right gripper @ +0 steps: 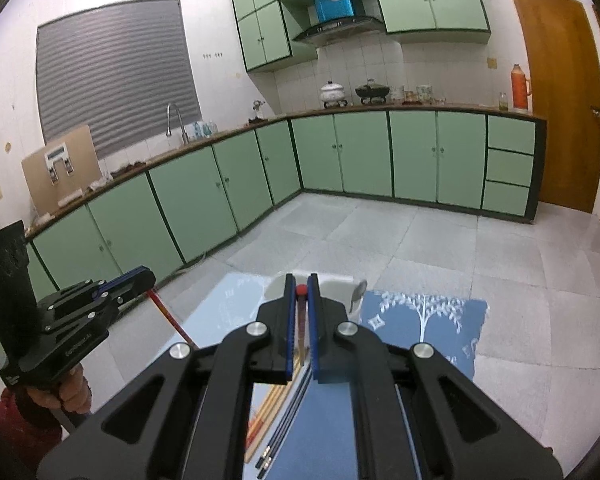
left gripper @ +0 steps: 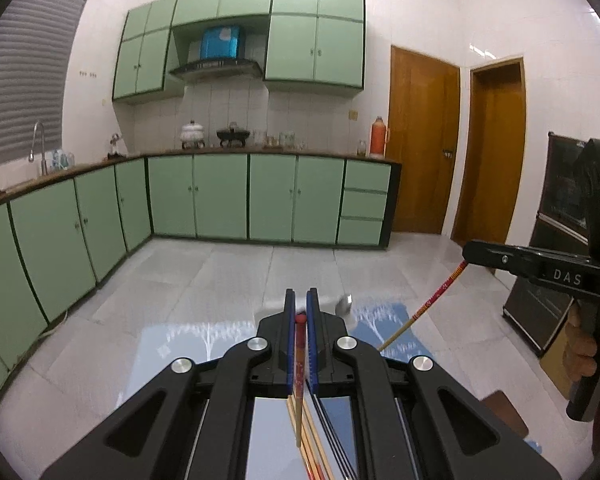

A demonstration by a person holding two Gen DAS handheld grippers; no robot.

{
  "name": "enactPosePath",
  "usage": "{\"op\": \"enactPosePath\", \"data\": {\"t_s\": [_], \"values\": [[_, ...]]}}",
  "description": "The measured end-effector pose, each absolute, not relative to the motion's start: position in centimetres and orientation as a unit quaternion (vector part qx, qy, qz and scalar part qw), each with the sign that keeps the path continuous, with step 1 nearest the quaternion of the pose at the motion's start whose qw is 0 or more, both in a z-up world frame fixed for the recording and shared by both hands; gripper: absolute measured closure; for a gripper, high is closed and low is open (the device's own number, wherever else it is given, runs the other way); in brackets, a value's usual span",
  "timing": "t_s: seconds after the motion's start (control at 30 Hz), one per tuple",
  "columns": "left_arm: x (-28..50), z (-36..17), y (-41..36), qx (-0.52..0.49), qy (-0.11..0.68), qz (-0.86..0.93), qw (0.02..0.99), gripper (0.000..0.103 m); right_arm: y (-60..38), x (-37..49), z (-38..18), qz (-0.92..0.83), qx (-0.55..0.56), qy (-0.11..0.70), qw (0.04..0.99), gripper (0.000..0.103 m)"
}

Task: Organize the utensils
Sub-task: 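Lift both red chopsticks and insert them into the white utensil holder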

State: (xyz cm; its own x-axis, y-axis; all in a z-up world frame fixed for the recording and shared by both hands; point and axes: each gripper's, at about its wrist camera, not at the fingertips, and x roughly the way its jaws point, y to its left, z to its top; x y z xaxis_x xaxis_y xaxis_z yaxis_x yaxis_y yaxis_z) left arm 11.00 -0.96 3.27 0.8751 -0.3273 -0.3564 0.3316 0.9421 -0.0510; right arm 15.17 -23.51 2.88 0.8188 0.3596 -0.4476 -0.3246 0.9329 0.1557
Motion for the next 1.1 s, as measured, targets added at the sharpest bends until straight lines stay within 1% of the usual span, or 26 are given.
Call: {"op": "enactPosePath", "data": {"t_s": [0.17, 0.33, 0.43, 0.53, 0.73, 0.97, 1.1], "values": [[13.0, 6.8, -1.2, 0.002, 0.140, -0.164, 0.976, 0.098, -24.0, 16.8, 5.7, 0.173, 0.027, 0.213, 0.961, 0.098], [15.9, 10.1, -1.8, -0.002, 0.104, -0.161, 0.981, 0.098, -24.6, 19.2, 7.3, 0.165, 0.022, 0.202, 0.965, 0.098], [18.3, 11.2, -2.5, -0.003, 0.091, -0.162, 0.983, 0.098, -24.5, 20.8, 7.3, 0.159, 0.012, 0.206, 0.965, 0.098], [20.2, 11.2, -3.1, -0.002, 0.086, -0.155, 0.984, 0.098, -24.2, 22.3, 6.4, 0.151, 0.000, 0.215, 0.965, 0.098], [24.0, 8.2, -4.1, 0.003, 0.095, -0.147, 0.985, 0.098, -23.7, 25.7, 2.9, 0.147, 0.003, 0.250, 0.957, 0.098], [27.5, 3.0, -4.1, 0.001, 0.166, -0.140, 0.976, 0.098, -22.8, 27.9, -0.9, 0.151, 0.006, 0.291, 0.945, 0.098], [28.4, 1.4, -3.6, 0.000, 0.197, -0.137, 0.971, 0.097, -22.5, 28.4, -2.1, 0.152, 0.012, 0.307, 0.939, 0.098]]}}
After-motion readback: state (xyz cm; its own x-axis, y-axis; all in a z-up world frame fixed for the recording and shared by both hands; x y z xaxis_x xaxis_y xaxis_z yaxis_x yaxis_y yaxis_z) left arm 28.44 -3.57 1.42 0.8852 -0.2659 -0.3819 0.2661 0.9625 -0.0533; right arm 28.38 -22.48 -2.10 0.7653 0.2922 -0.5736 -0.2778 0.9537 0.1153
